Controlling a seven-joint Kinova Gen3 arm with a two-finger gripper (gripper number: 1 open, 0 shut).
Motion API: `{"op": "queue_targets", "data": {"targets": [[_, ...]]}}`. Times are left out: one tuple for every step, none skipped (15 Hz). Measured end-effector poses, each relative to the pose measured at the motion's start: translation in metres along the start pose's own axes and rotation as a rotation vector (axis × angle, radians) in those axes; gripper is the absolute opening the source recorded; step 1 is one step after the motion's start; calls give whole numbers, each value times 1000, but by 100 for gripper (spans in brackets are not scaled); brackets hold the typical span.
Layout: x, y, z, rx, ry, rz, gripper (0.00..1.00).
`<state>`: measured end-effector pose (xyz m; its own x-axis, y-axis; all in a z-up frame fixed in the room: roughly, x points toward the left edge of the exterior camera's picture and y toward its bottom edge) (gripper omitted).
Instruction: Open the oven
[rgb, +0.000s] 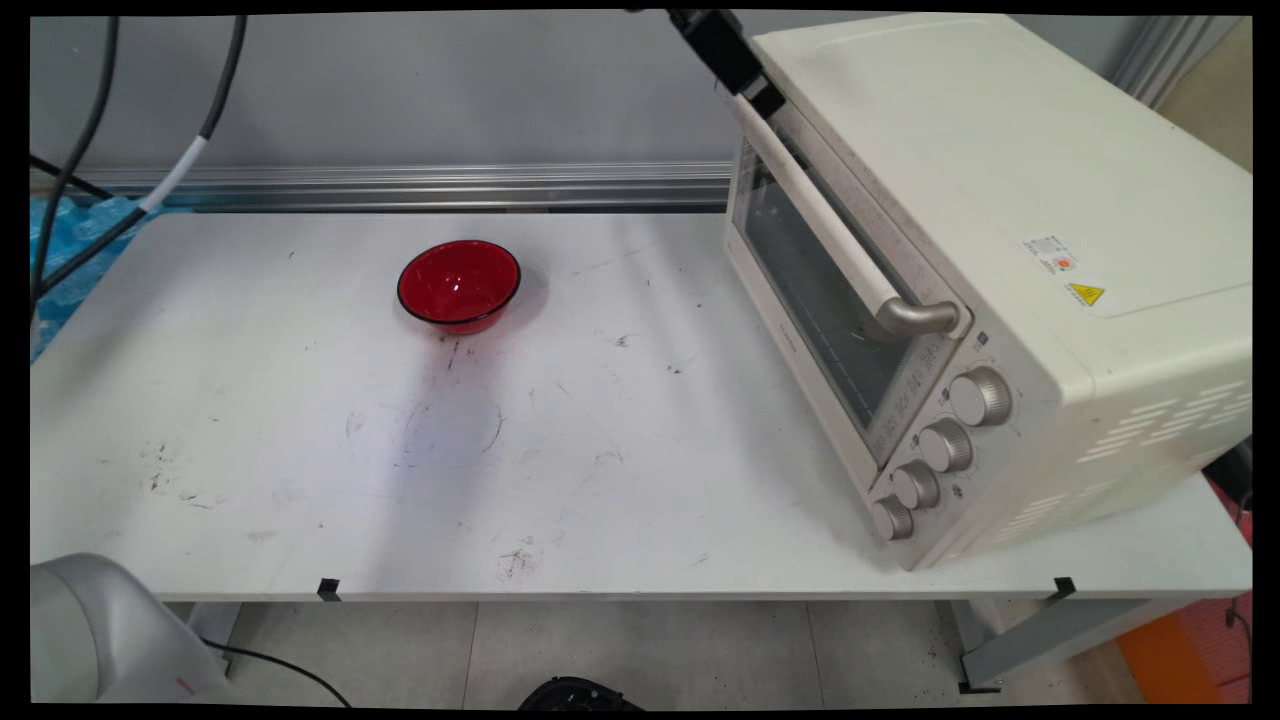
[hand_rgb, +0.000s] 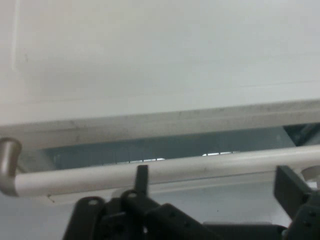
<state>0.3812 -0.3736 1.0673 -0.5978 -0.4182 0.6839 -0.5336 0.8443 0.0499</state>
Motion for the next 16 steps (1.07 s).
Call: {"op": "queue_targets", "data": {"targets": [[3,0,3,-2,-5,0,0],[7,0,6,-5,-10,0,0],[10,0,10,-9,-17,1,0],[13,0,13,-13,-24,3,0],[16,0,16,-18,-32,6,0],[18,0,19,-23,-40,8,0],[20,1,22,-27,-47,9,0],[21,1,24,-29,-51,10,0],[24,1,27,-31,-57,10,0],[26,1,32,-34,-64,10,0],[28,1,35,-36,-68,10,0],[30,1,39,-36,-75,9,0],[32,0,43,-36,-81,8,0],[33,0,47,-37,-88,7,0],[34,0,50,-37,-94,6,0],[34,-1,52,-38,-97,5,0]]}}
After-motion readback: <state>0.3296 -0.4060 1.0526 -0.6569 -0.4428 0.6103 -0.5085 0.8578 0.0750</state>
